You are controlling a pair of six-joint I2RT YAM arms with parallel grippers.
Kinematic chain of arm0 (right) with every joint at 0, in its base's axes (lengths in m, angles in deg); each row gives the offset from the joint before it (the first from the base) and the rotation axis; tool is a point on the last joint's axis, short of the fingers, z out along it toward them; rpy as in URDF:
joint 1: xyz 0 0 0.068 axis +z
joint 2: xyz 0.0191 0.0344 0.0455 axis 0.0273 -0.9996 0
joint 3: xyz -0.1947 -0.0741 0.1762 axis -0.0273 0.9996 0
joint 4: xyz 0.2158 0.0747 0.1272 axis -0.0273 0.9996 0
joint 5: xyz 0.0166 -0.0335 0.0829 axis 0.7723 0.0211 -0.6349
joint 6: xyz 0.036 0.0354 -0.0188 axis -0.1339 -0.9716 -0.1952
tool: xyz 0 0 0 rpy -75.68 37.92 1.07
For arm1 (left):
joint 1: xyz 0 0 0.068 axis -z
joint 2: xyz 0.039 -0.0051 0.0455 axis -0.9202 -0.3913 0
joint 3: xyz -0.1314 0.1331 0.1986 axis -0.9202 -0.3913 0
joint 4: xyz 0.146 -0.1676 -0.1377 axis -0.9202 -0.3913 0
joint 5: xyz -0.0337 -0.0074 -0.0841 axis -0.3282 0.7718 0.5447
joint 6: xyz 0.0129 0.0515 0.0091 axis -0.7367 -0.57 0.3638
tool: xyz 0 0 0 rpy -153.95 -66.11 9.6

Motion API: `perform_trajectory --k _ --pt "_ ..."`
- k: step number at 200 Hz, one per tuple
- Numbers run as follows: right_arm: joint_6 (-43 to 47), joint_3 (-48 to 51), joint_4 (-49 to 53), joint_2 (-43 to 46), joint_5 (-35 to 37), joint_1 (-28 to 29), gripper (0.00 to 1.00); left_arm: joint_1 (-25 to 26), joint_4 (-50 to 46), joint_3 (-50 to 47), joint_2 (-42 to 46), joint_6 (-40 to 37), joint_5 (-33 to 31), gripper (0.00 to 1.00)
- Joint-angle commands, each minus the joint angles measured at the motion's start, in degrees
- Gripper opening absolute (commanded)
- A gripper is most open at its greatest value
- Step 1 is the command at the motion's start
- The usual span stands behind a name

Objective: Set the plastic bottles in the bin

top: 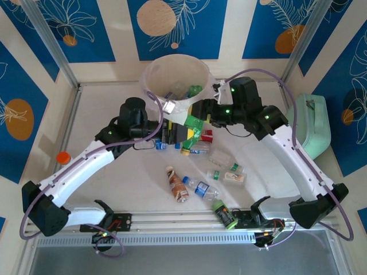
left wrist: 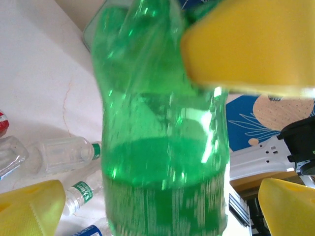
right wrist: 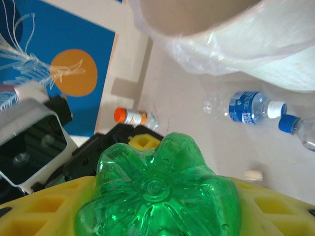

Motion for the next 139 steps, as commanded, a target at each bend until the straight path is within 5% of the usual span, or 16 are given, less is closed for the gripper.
perform_trajectory --k 1,54,139 --pt "-3.2 0.7 -3.4 2.3 -0.7 -3.1 0.58 0.4 4.7 -2.6 2.5 2.9 0.0 0.99" --pt "-11.9 3.5 -11.8 3.6 -5.2 -10.0 0.56 0.7 10.1 -6.5 2.5 7.5 2.4 0.79" --pt "-15.5 6.2 -16.0 3.0 -8.1 -9.7 0.56 0.9 13.3 -3.2 -2.2 7.7 3.9 0.58"
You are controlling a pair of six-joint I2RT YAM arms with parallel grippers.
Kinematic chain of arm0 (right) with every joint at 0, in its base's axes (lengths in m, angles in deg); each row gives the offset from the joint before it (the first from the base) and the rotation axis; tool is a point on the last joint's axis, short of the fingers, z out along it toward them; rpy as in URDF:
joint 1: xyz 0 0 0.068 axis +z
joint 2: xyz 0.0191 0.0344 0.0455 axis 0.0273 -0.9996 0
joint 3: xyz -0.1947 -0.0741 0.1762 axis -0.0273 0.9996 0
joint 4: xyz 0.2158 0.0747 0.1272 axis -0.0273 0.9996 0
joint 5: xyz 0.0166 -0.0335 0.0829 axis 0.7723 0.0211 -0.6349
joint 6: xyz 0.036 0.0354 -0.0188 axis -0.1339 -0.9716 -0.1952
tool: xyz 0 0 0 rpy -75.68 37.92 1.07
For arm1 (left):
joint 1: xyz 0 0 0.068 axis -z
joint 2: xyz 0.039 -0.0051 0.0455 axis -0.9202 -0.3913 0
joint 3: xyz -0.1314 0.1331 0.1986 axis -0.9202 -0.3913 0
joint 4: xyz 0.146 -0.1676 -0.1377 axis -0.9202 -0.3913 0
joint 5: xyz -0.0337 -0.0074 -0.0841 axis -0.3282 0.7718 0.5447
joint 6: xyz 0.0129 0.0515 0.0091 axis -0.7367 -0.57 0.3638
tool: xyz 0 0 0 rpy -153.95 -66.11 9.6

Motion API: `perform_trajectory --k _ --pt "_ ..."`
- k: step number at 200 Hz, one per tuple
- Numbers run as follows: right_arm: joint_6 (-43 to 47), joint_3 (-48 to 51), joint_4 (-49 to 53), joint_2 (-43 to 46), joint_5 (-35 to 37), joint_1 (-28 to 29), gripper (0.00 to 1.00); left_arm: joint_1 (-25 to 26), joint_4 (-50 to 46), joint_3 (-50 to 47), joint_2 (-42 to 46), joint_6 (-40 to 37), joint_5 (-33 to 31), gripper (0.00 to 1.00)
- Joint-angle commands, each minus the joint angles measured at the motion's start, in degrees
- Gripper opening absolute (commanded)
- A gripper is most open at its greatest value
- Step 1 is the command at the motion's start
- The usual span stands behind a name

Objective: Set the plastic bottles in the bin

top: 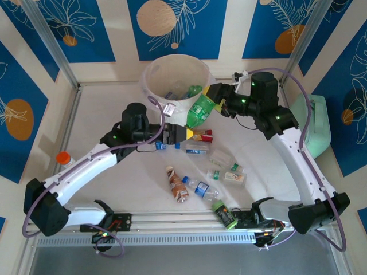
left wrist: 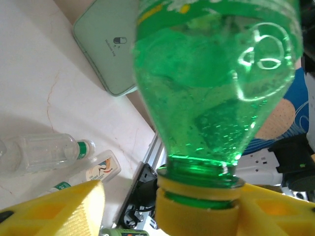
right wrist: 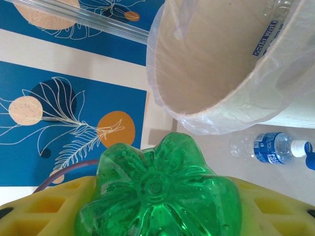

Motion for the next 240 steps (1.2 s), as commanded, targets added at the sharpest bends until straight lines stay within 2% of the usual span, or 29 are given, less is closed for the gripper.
perform_trajectory --k 1,18,34,72,94,135,152,170,184,240 --pt "-2.0 0.9 -2.0 0.2 -2.6 0.4 0.56 0.7 2.9 2.5 -1.0 0.0 1.6 0.58" --pt "-1.9 1.0 -1.8 -0.1 -2.8 0.4 0.56 0.7 3.1 2.6 -1.0 -0.3 1.5 0.57" --pt "-2.0 1.4 -1.8 -0.3 -2.8 0.7 0.56 0.7 2.9 3.0 -0.9 -0.8 1.5 0.5" --pt "-2.0 1.8 -2.0 -0.9 -2.5 1.8 0.56 0.7 3.7 3.3 -1.5 -0.5 1.5 0.44" --pt "-2.0 1.9 -2.0 -1.0 -2.1 2.0 0.55 0.7 4.0 3.3 -1.4 -0.6 1.2 0.36" --pt "-1.8 2.2 -1.3 -0.2 -1.0 1.9 0.56 0.7 -1.9 4.2 -0.2 -4.8 -3.8 0.27" --pt "-1.2 1.6 -0.3 0.0 -0.8 1.3 0.61 0.7 -3.6 4.6 0.4 -6.0 -5.2 0.25" --pt "0.5 0.0 3.1 0.4 1.0 0.4 0.77 0.7 -6.8 6.2 0.8 -7.6 -8.0 0.25" --pt "2.2 -1.5 6.4 1.2 3.0 -0.7 0.82 0.7 -10.6 8.2 0.9 -8.7 -11.8 0.24" --pt "8.1 -3.5 16.2 4.8 6.7 -6.3 0.86 0.6 -24.0 20.0 -1.3 -11.9 -25.3 0.25"
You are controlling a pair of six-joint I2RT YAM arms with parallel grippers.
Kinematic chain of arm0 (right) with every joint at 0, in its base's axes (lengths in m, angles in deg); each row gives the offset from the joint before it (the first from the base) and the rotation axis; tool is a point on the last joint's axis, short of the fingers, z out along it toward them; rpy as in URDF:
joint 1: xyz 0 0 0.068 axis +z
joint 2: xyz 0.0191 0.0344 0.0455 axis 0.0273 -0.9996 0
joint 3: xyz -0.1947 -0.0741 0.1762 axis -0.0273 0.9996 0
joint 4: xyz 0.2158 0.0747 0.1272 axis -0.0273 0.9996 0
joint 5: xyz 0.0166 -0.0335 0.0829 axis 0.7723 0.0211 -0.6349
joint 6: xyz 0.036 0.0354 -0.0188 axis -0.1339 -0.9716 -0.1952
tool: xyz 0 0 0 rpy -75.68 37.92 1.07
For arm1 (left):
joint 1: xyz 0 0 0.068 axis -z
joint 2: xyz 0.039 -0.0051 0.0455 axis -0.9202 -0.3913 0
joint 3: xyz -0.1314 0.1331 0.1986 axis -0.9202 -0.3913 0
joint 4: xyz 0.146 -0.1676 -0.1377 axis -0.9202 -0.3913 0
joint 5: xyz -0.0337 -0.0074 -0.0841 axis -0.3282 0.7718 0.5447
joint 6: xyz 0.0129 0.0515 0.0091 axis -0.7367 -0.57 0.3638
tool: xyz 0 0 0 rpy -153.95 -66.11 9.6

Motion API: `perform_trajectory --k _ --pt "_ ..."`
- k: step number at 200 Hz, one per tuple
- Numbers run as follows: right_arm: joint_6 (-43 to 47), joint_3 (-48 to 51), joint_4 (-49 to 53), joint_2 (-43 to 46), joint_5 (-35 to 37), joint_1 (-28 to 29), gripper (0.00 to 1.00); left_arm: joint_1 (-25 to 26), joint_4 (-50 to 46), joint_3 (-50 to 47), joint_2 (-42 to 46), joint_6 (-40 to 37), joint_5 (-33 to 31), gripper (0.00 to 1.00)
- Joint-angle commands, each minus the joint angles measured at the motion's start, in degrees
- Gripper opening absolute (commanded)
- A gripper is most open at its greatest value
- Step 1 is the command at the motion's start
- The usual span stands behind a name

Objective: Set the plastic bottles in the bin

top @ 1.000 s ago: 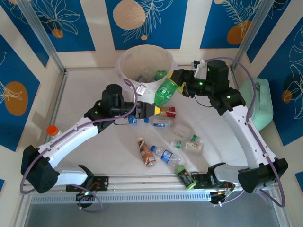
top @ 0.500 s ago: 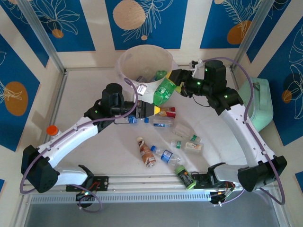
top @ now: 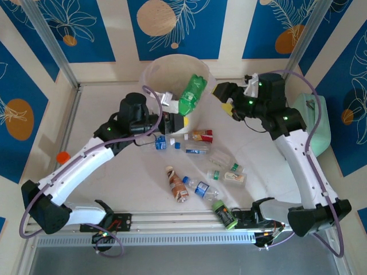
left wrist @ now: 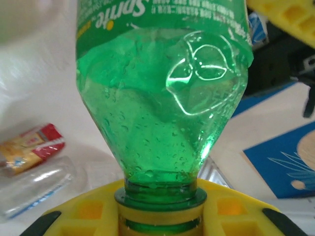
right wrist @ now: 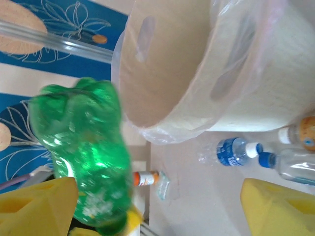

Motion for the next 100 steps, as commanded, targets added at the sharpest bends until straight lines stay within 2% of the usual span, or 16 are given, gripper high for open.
perform_trajectory --k 1,38,83,100 --pt "3.7 -1.1 6.1 2.7 1.6 -1.7 0.86 0.1 -7.1 6.7 -0.8 -3.0 -7.9 0.25" --pt "4.0 3.6 7.0 5.7 1.3 -2.5 0.86 -1.5 -17.2 19.8 -7.8 -3.1 -16.0 0.23" --pt "4.1 6.6 7.8 8.2 0.8 -3.4 0.86 -5.7 -23.7 35.5 -19.4 -2.7 -16.0 0.23" --pt "4.5 6.0 8.4 8.2 0.4 -4.2 0.86 -7.8 -25.2 39.5 -23.5 -2.1 -14.0 0.23"
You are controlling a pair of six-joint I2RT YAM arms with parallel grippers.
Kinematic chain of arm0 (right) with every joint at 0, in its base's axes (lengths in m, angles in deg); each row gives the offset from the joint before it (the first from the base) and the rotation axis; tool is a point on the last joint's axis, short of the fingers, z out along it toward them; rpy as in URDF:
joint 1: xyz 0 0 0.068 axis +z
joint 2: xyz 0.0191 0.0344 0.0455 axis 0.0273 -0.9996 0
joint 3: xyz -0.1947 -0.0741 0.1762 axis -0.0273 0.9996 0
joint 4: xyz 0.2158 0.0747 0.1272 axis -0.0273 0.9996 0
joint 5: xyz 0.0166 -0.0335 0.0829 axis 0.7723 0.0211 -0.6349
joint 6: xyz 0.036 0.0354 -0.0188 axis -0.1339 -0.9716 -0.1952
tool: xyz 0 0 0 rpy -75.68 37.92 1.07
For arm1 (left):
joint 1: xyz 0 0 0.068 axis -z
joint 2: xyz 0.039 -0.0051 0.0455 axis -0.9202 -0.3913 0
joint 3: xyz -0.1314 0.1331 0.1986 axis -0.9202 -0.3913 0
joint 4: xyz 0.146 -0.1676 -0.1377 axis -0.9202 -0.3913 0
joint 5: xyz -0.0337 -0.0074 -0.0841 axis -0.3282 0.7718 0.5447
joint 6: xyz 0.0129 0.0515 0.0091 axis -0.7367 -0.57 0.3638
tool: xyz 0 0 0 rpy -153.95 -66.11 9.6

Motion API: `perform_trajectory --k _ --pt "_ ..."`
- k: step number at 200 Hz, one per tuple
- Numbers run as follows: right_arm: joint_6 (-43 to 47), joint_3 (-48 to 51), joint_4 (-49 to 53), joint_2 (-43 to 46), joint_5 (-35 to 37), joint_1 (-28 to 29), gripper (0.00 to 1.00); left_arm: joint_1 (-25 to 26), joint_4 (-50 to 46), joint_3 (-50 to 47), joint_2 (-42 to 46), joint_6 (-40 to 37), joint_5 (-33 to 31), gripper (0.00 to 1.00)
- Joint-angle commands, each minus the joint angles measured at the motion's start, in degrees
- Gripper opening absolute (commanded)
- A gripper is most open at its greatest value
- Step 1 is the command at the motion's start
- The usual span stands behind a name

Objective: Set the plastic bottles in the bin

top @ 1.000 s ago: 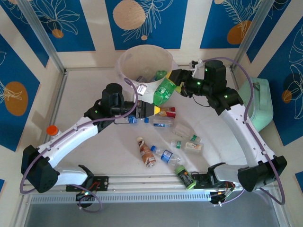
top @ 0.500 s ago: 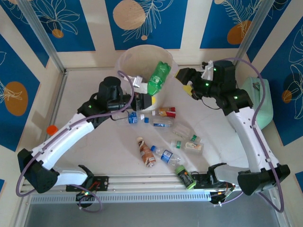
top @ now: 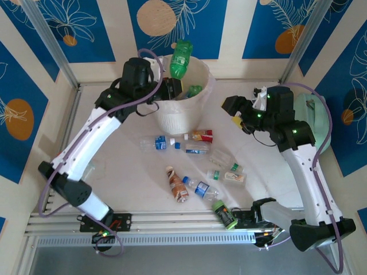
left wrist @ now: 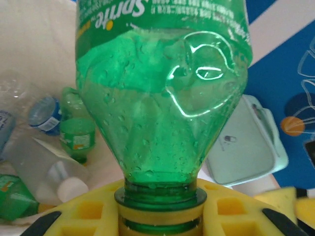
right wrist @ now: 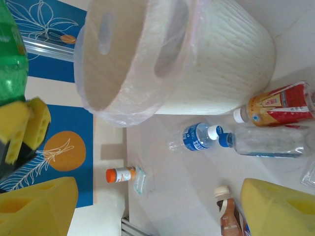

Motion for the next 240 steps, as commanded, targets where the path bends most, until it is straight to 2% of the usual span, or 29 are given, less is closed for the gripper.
perform_trajectory --k 1,28,64,82,106,133,181,240 --pt "1.5 -0.3 1.6 1.2 -0.8 -1.0 0.86 -2.6 -5.5 5.9 -4.4 -0.2 0.1 0.23" --pt "1.9 -1.1 2.4 1.4 -1.5 -2.3 0.86 -4.5 -10.4 11.1 -9.5 -1.0 0.0 0.24" --pt "1.8 0.2 2.8 2.5 -1.5 -3.0 0.86 -4.9 -11.7 12.1 -12.0 -1.5 1.3 0.26" --pt "1.7 1.3 3.1 3.1 -1.5 -3.1 0.86 -4.9 -12.3 12.4 -12.6 -1.8 1.1 0.35" --pt "2.2 2.2 4.2 4.0 -1.3 -3.5 0.86 -5.0 -12.3 12.3 -12.1 -2.0 -0.8 0.59" --pt "2.9 3.0 5.3 4.7 -1.0 -3.8 0.86 -4.9 -10.7 12.3 -10.9 -1.6 -1.3 0.69" --pt "3.9 4.8 6.3 5.1 -0.8 -4.0 0.86 -4.7 -5.1 9.6 -5.0 1.1 1.5 0.71" --pt "9.0 8.3 11.1 3.9 0.6 -2.2 0.86 -4.8 7.5 -10.8 10.2 6.5 4.8 0.72"
